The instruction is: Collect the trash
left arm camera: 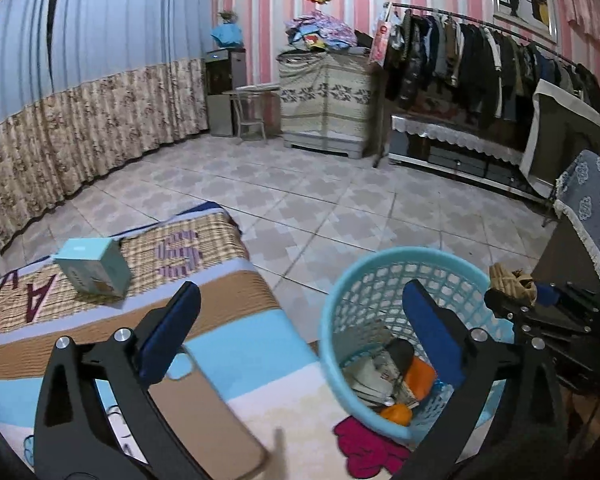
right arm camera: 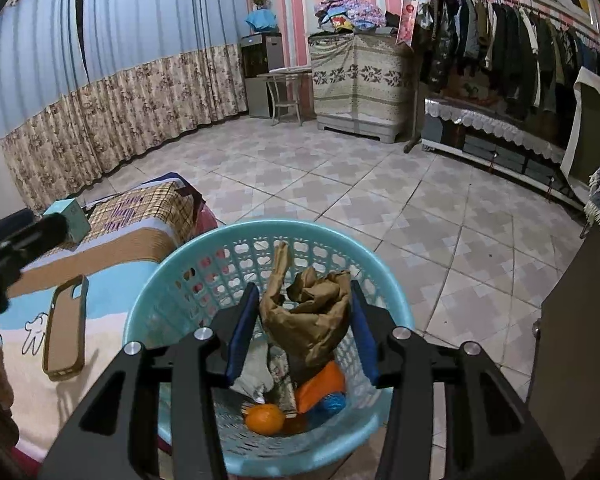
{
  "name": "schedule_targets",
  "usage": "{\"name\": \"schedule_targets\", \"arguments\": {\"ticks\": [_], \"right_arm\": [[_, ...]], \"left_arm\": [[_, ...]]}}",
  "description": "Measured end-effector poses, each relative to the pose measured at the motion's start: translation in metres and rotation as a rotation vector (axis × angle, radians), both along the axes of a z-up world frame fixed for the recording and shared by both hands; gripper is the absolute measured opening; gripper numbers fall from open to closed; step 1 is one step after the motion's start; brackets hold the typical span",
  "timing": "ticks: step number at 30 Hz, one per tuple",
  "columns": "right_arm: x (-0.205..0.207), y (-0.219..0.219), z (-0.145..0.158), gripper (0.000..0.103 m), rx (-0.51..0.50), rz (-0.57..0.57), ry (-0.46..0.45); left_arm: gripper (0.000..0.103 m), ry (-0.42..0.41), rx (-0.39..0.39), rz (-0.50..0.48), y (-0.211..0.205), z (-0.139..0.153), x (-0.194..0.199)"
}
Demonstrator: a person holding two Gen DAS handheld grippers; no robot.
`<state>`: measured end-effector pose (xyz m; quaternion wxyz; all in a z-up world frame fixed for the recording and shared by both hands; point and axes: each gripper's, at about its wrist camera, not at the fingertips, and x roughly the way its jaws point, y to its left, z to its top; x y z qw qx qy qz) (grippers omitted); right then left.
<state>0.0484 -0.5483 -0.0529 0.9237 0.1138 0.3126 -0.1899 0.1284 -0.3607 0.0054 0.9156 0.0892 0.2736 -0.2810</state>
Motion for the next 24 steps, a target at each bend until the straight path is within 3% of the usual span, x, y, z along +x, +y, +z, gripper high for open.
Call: {"name": "schedule_targets", "arguments": {"ticks": [4,6,7,8,16,24], "right_arm": [[0.012,0.0,-0.004,0.055,0.025,-0.009,0.003],[0.016,-0.001,-0.006,0.069,0.053,-0.025,-0.01],[0.019,-0.004,-0.005,0.085,0.061,-0.032,-0.018],[0.02,-0.004,-0.006,0.089,0.068,-0.046,-0.025],[0.024,0.006,-0.005,0.092,0.068,-0.079,-0.012],[0.006,0.059,0.039,0.098,0.003,-0.036,-0.103]], "left_arm": [[0.098,-0.031,0.016,0.028,0.013,0.004,0.001],[0.098,-0.045,0.021,0.048,0.019,0.005,0.001],[0.098,-0.048,0.021,0.055,0.022,0.006,0.002],[0.098,-0.049,0.02,0.063,0.026,0.006,0.003],[0.098,-0.064,-0.002,0.125,0.061,0.013,0.004],[0.098,-0.114,-0.015,0.197,0.113,0.038,-0.018]]}}
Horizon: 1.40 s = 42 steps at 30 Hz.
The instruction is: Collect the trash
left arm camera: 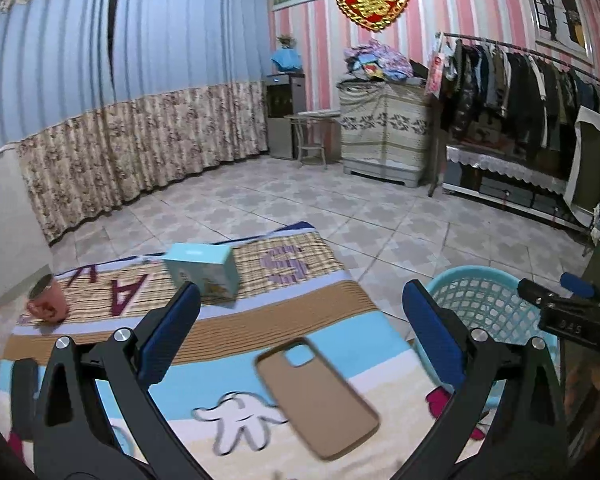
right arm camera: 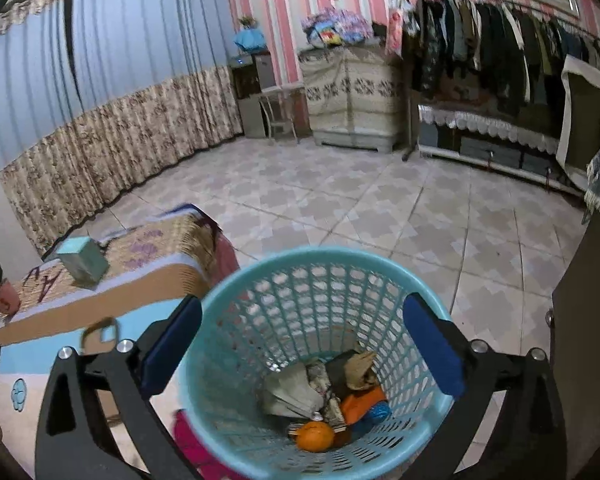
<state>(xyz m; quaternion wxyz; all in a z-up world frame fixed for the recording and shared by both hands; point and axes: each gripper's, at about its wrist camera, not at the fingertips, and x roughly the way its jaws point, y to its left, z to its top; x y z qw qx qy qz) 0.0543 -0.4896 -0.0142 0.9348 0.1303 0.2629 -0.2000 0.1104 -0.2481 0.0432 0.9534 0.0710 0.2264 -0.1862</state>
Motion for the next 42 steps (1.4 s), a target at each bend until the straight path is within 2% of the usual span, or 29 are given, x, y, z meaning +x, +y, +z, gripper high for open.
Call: {"name": "schedule_targets", "arguments": {"ticks": [7,16,19,27,32,36,42], "right_arm": [[-0.028,0.07,0.032,0.098,-0.071,0.066,-0.06],[-0.057,0.155,0.046,0.098,-0.114,0.183,-0.12],[-0.063,0.176,0.041,0.098,-0.118,0.203,-0.125],[-0.077,0.23,0.0,0.098,-0.158,0.235,-0.09],[-0.081,0.244,-0.016,0.098,-0.176,0.203,-0.063],[-0.083,0.254,-0.02,0.098,-0.21,0.194,-0.06],[-0.087,0.253,-0.022,0.098,-0.195,0.178,-0.064]], "left_arm": [[0.098,-0.065,0.0,0.067,0.051,0.02,-0.038],[0.098,-0.082,-0.001,0.197,0.122,0.017,-0.073],[0.098,-0.075,0.006,0.236,0.147,0.007,-0.083],[0.098,-0.017,0.04,0.335,0.196,-0.039,-0.101],[0.098,0.001,0.05,0.347,0.206,-0.061,-0.11],[0.098,-0.011,0.053,0.336,0.208,-0.069,-0.114],[0.098,-0.016,0.061,0.319,0.207,-0.074,-0.122]]}}
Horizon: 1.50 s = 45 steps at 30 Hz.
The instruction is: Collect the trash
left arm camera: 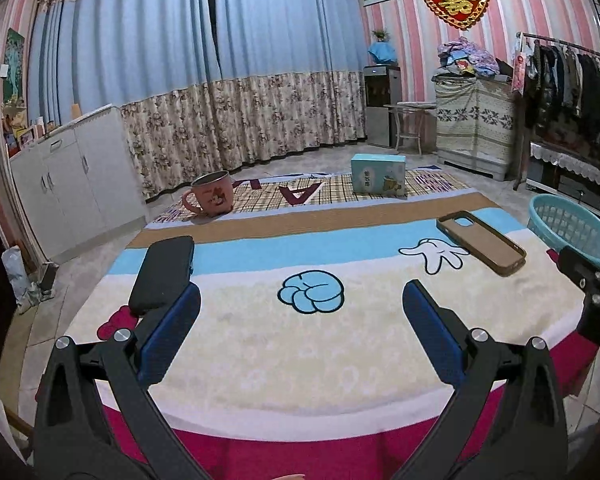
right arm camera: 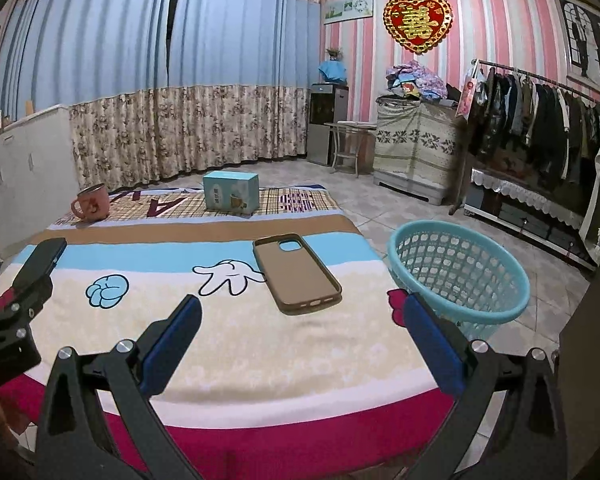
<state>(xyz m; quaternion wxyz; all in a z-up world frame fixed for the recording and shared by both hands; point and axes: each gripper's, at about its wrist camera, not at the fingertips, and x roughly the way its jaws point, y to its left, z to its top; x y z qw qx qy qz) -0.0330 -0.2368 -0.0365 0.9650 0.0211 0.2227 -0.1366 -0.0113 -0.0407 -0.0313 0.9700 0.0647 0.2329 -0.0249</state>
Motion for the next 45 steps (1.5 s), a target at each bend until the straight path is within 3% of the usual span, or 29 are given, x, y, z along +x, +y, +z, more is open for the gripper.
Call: {"name": "schedule_targets", "arguments": {"ticks": [16,45], "right_arm": [[0.0,0.002,0.002,0.098,-0.011,-0.011,-0.024],[0.0,0.011,-0.003,0.098,-0.055,0.002,-0.022]], "left_arm": [[0.098,0.009,-0.072,-0.002,0.014,0.004,0.006],[0.098,0.006,-0.067,-0.012,0.016,0.005,0.005]]}}
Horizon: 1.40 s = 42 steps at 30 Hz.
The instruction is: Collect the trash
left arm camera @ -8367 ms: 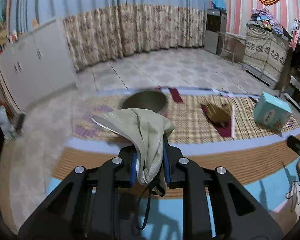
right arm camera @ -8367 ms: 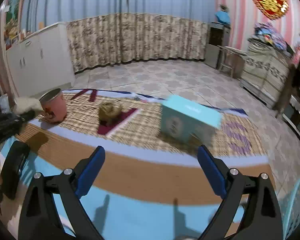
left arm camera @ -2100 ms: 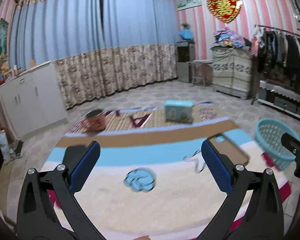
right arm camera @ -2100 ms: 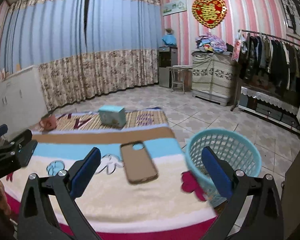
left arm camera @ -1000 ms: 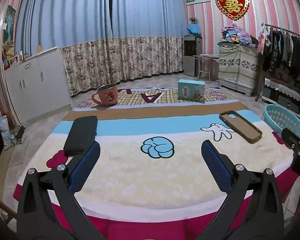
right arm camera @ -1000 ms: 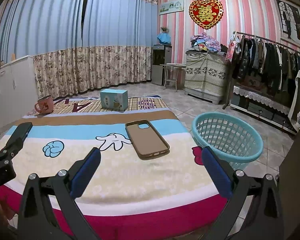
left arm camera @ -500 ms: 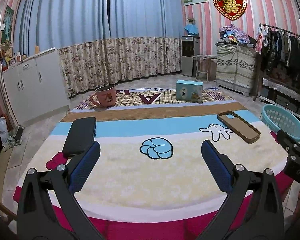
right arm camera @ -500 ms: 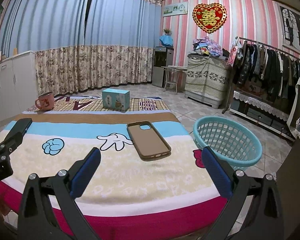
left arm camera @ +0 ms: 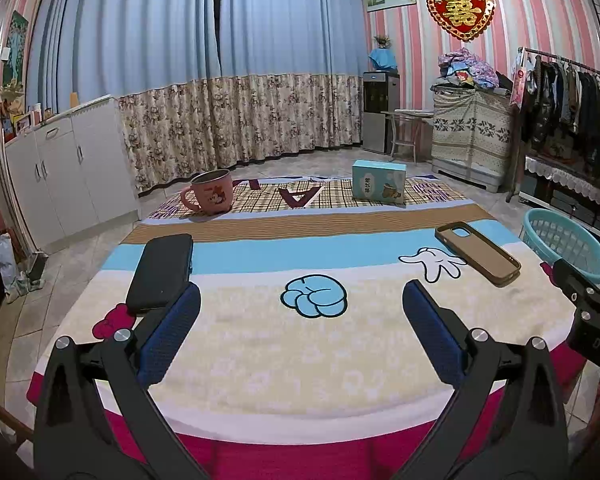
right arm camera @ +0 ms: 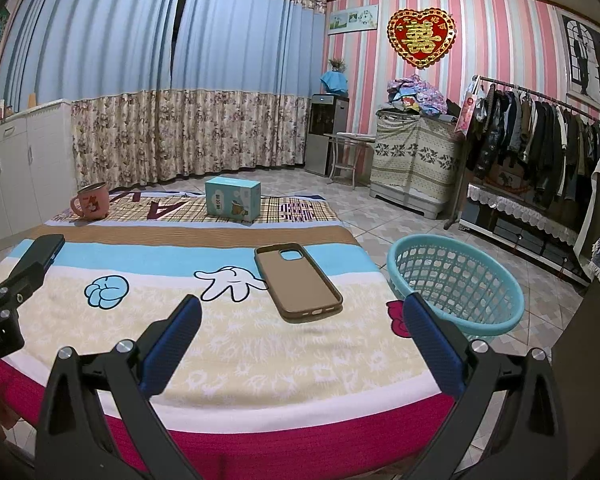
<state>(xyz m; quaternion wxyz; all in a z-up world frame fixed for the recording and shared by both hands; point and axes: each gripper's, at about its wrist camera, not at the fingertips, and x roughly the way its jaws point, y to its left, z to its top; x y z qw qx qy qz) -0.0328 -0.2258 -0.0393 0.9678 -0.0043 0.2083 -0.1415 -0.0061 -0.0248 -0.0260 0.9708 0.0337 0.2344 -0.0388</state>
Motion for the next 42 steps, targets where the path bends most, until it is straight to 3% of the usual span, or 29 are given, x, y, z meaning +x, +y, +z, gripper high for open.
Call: {"name": "schedule_targets", "arguments": {"ticks": [42], "right_arm": [[-0.0003,0.0004,0.0017,0.098,-0.01,0.006,-0.008]], "left_arm": [[0.098,-0.002,-0.005,-0.001,0.0,0.003,-0.0019]]}}
